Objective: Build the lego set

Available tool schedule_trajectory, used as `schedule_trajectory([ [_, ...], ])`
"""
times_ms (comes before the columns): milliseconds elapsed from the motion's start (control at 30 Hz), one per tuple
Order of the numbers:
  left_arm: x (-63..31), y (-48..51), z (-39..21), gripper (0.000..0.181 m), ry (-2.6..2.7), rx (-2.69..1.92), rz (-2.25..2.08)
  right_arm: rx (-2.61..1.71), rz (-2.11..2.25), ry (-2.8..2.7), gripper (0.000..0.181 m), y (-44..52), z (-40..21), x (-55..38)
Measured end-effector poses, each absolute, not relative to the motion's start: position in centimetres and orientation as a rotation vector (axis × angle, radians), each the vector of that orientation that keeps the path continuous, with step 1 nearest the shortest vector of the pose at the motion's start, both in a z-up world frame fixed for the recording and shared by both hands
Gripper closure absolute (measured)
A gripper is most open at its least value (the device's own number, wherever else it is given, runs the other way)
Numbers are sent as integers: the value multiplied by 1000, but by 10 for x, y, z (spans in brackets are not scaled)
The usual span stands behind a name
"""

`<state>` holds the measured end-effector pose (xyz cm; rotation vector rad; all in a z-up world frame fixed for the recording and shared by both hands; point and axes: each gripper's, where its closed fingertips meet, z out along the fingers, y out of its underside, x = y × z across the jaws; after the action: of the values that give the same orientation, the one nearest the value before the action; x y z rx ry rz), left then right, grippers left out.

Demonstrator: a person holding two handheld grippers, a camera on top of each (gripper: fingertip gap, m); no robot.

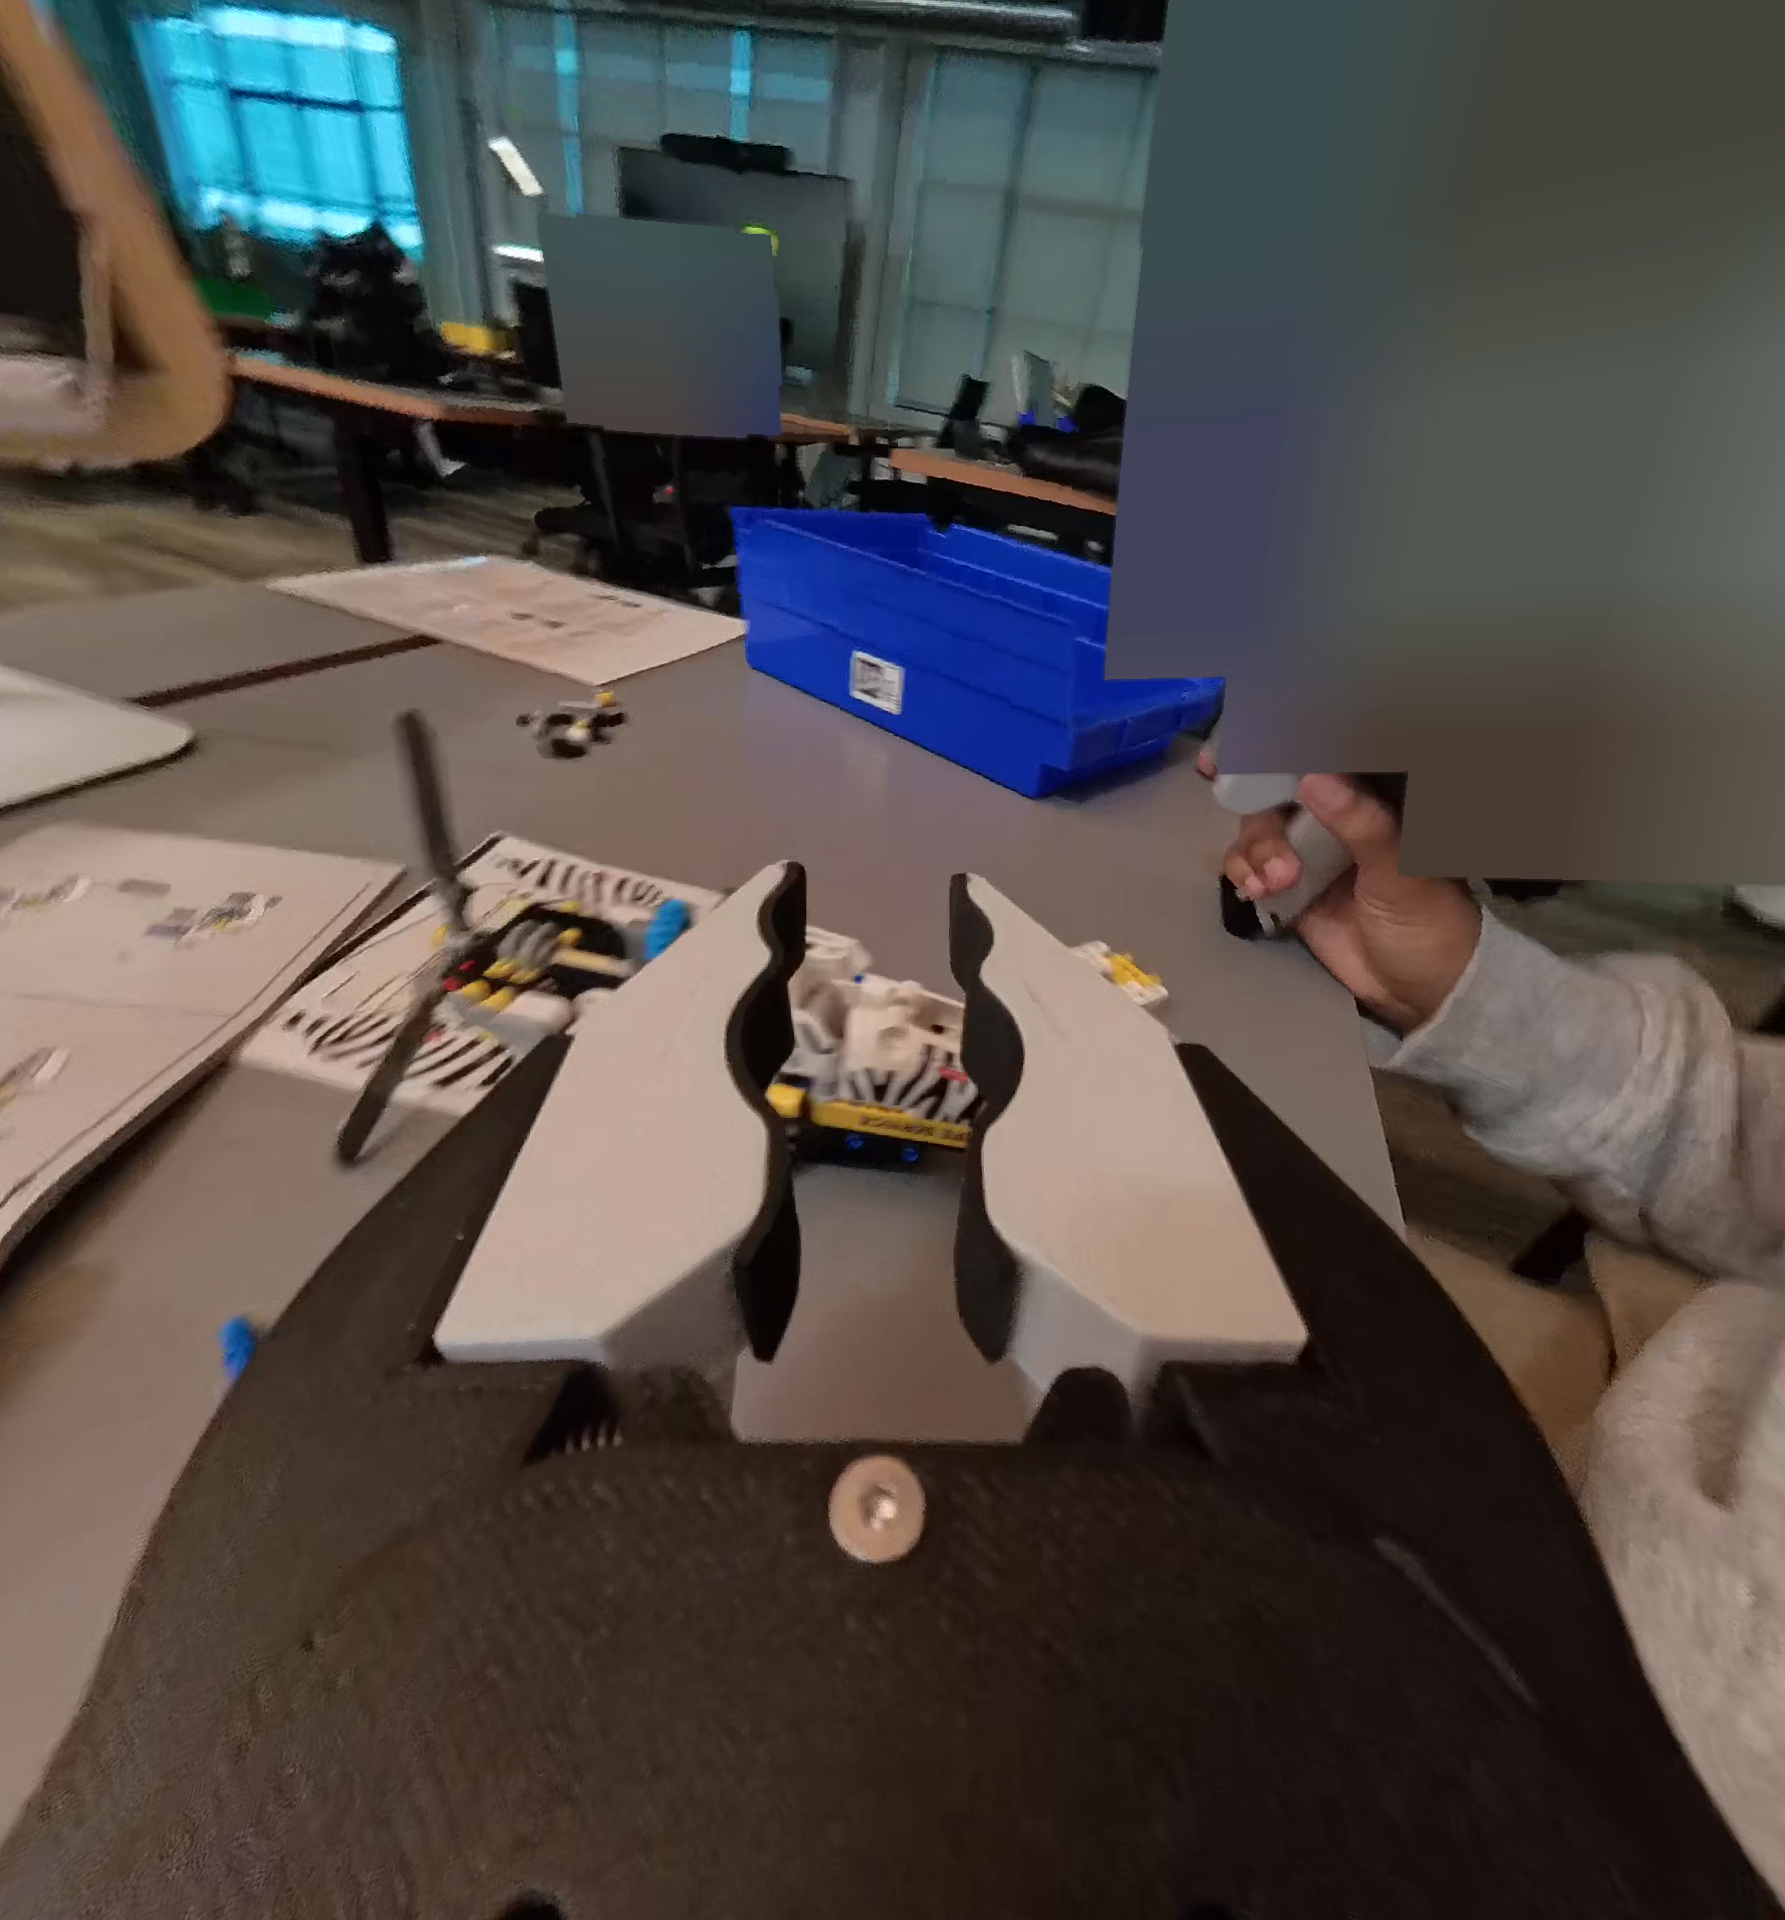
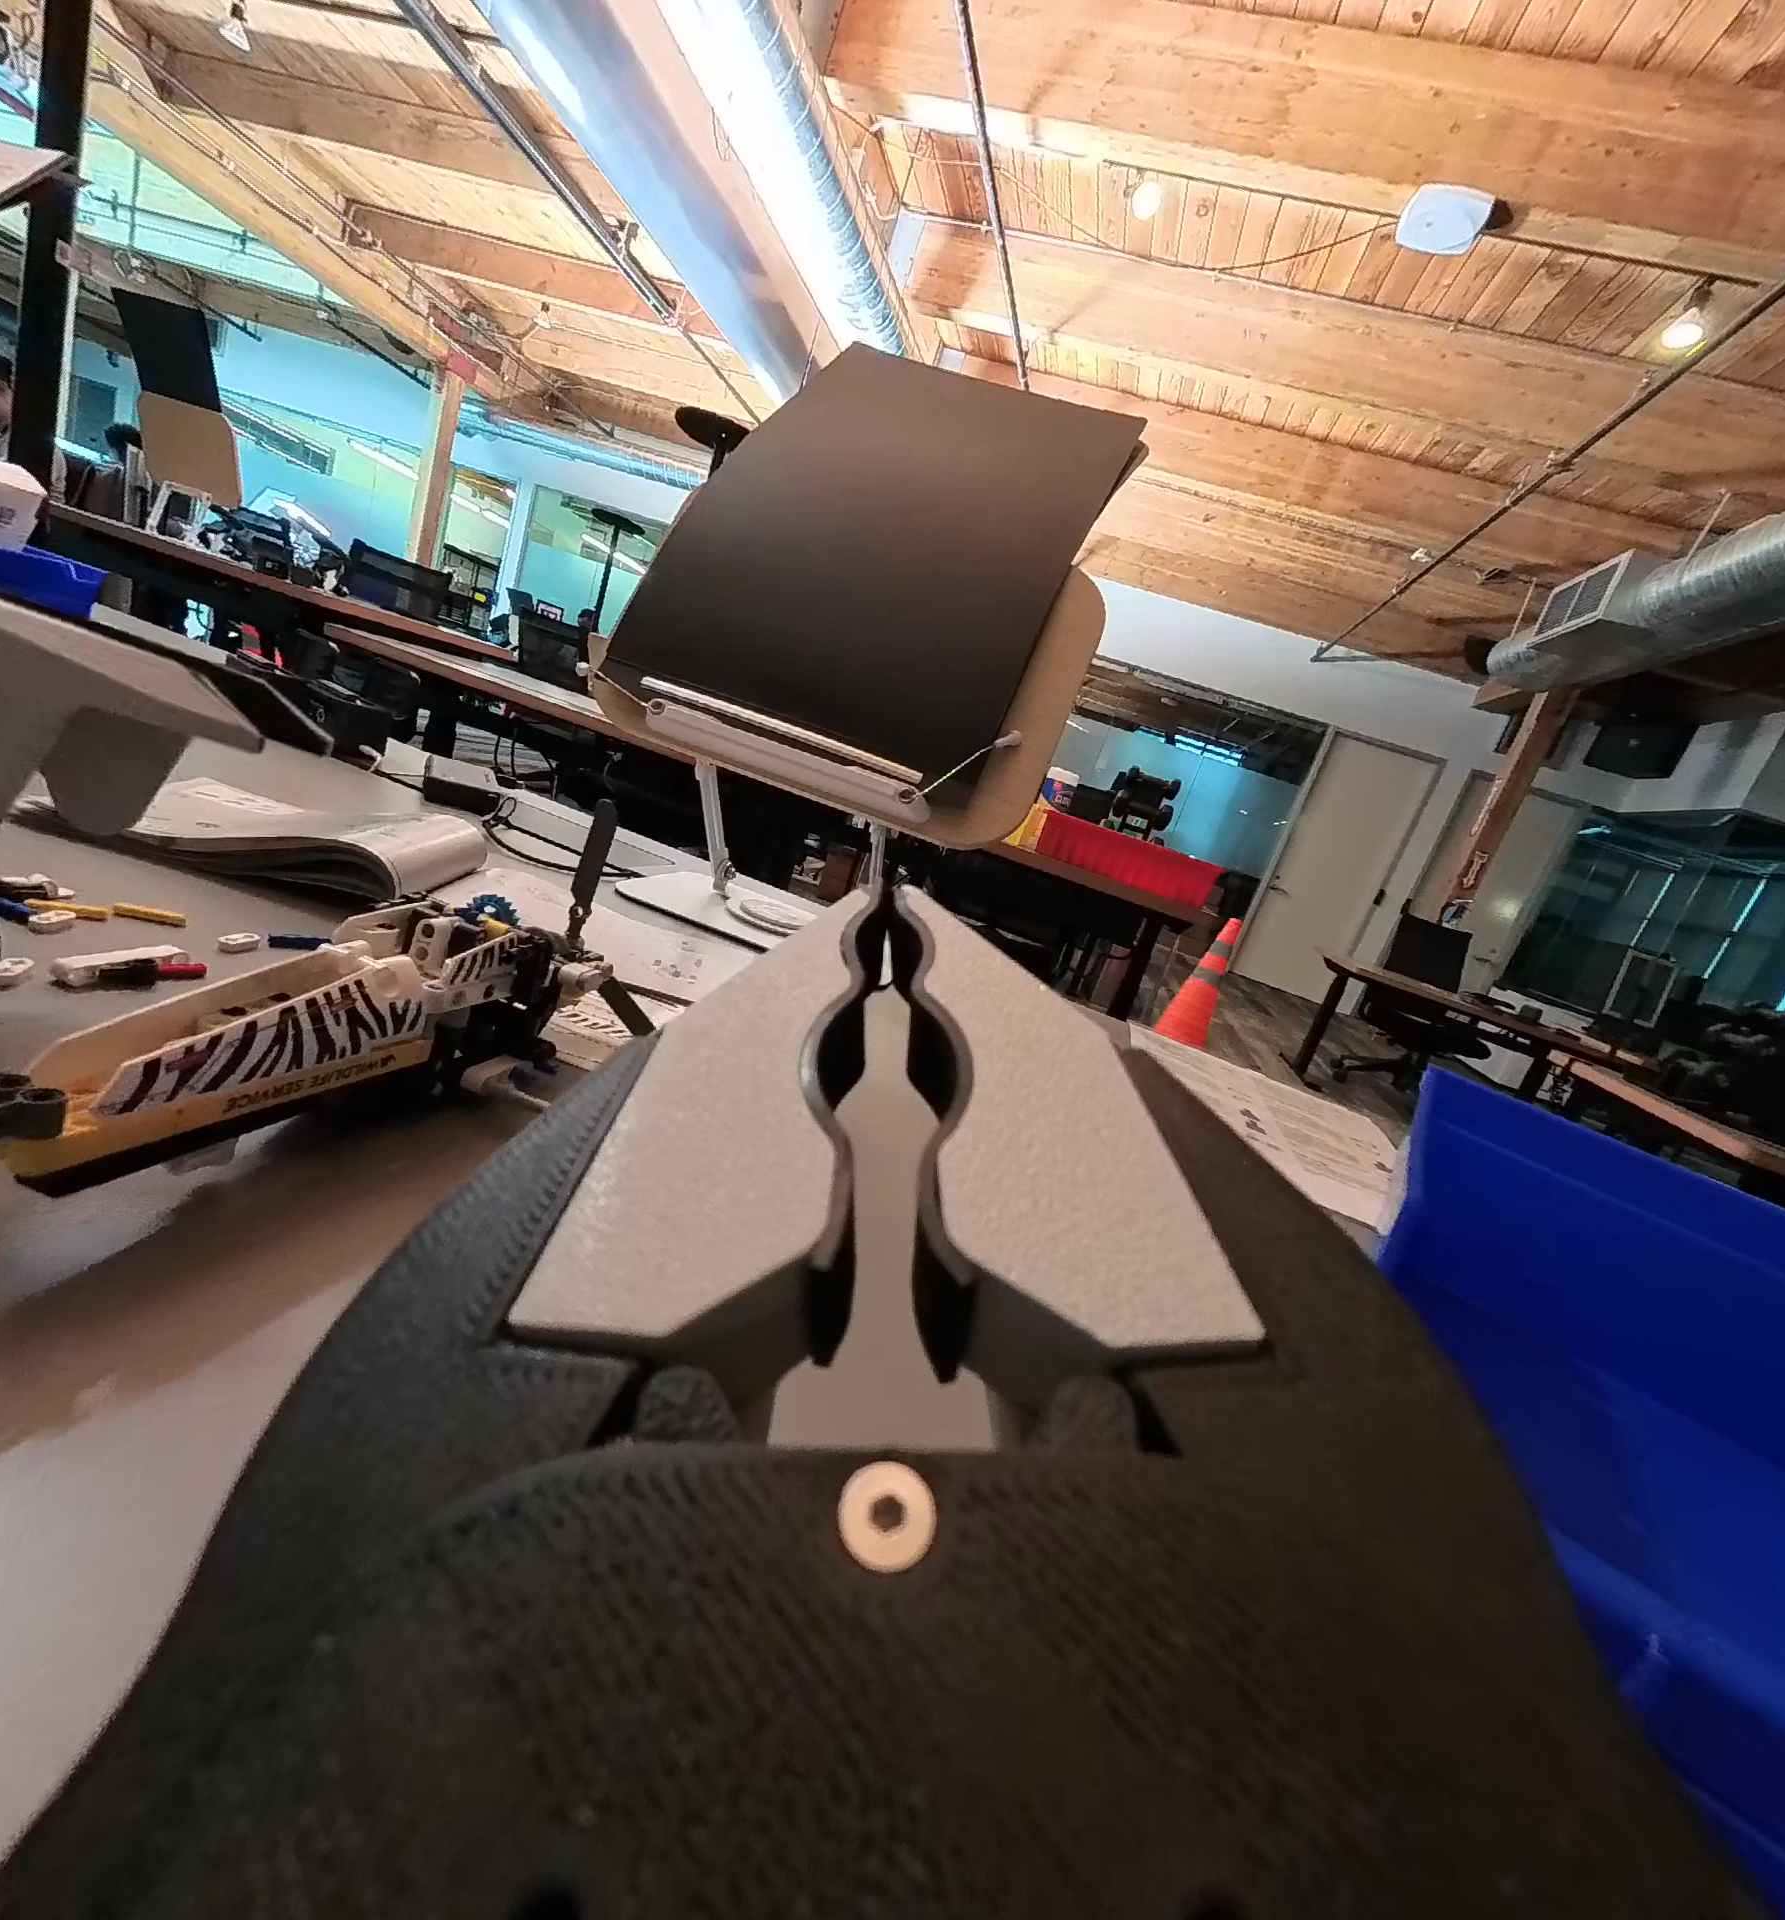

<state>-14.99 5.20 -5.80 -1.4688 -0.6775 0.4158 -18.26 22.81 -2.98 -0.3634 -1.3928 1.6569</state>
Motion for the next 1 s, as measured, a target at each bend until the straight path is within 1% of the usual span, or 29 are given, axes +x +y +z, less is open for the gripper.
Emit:
schedule_trajectory([
  [100,-165,6,-44,159,-851,-1257,333,-368,1664,-1391,181,229,-29,-183],
  [167,-171,-33,-40,181,-993,-1159,297,-367,1675,-1383,181,229,-29,-182],
  [233,-174,-67,-58,181,-1179,-1241,331,-365,1684,-1377,181,230,-28,-182],
  [333,-161,-85,-71,180,-1258,-1426,327,-360,1689,-1374,181,230,-28,-181],
  [433,-145,-79,-80,174,-1239,-1579,255,-349,1685,-1372,181,229,-28,-180],
  [500,-129,-63,-94,175,-1169,-1737,166,-342,1680,-1367,181,229,-27,-179],
  [633,-99,-49,-144,174,-1043,-2172,134,-330,1669,-1362,181,228,-28,-178],
  [700,-105,-45,-156,167,-1071,-2208,197,-327,1665,-1361,181,228,-28,-177],
  [767,-110,-34,-156,164,-1083,-2161,155,-324,1662,-1363,181,227,-28,-177],
  [833,-112,-25,-154,155,-1074,-2121,104,-320,1661,-1362,181,227,-28,-177],
  [1000,-112,-33,-167,156,-1111,-2210,159,-316,1662,-1356,181,228,-27,-176],
])
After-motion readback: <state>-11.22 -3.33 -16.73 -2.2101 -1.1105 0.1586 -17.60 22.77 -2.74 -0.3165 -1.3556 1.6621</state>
